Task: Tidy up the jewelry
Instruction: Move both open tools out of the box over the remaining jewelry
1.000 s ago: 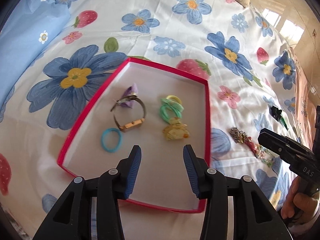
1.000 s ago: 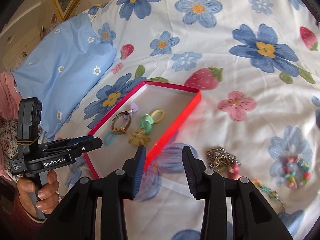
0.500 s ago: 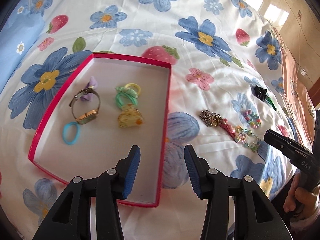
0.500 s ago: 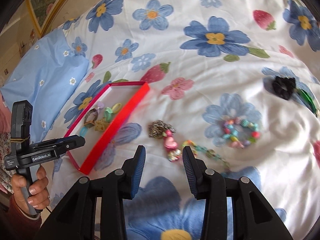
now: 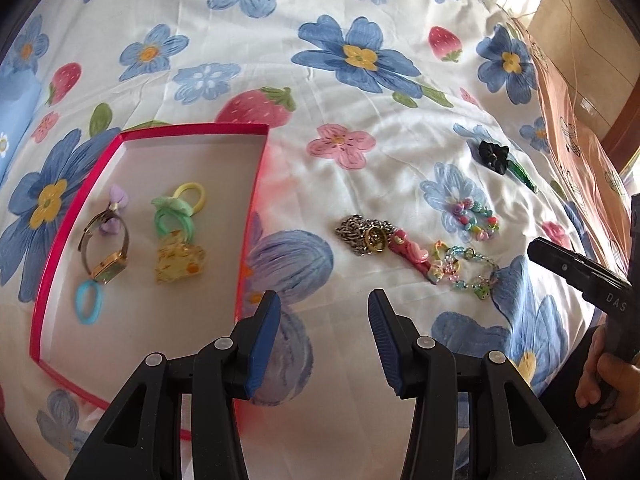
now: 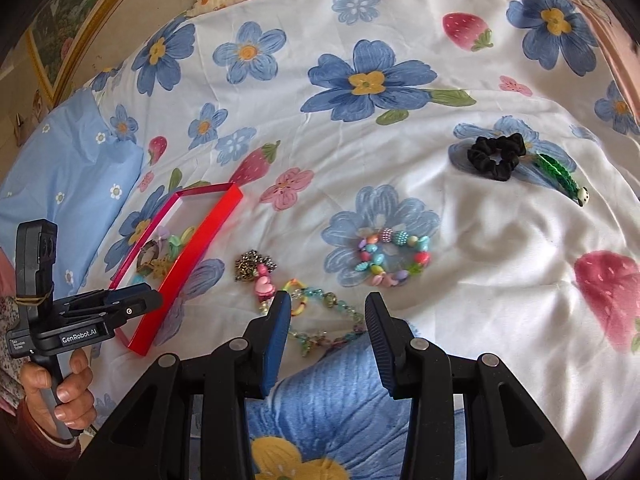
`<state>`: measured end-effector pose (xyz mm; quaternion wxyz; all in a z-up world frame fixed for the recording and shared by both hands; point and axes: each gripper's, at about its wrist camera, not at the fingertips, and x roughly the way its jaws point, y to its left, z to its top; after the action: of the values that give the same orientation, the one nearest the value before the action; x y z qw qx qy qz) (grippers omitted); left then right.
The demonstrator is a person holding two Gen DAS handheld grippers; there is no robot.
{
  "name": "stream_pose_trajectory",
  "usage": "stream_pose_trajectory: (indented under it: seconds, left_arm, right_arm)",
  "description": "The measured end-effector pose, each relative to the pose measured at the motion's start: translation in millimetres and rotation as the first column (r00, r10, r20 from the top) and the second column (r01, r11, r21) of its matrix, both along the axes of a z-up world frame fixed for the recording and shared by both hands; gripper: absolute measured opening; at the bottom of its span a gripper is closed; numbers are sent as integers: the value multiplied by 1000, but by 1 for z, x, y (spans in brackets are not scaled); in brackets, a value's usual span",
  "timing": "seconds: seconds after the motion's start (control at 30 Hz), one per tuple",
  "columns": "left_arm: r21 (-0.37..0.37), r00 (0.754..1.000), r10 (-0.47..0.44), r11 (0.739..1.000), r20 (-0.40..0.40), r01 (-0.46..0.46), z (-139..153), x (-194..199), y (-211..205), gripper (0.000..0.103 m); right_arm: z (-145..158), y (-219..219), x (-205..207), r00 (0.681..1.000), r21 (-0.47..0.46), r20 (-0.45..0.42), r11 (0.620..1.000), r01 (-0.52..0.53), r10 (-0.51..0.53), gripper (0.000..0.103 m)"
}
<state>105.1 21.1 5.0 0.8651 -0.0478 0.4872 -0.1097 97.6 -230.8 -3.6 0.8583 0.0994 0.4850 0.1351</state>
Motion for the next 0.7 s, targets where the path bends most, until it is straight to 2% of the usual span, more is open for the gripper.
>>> stream_pose_trajectory:
  seconds: [0.27,0.5,0.7]
  left_arm:
    - [26,998,-70,997,5,70,-5,21,-23,44]
    - [41,994,-108,993,-15,108,-24,50,-43,27]
    - [45,990,-131,990,-43,133,-45,78,-61,25]
  right_arm:
    - [-5,-14,10,1000,-5,-6,1000,19,-19,40]
    - [-13,-24,22,999,-9,-22,999,43,-44,40]
    - [-21,-32,37,997,-28,-27,997,72,-73,40]
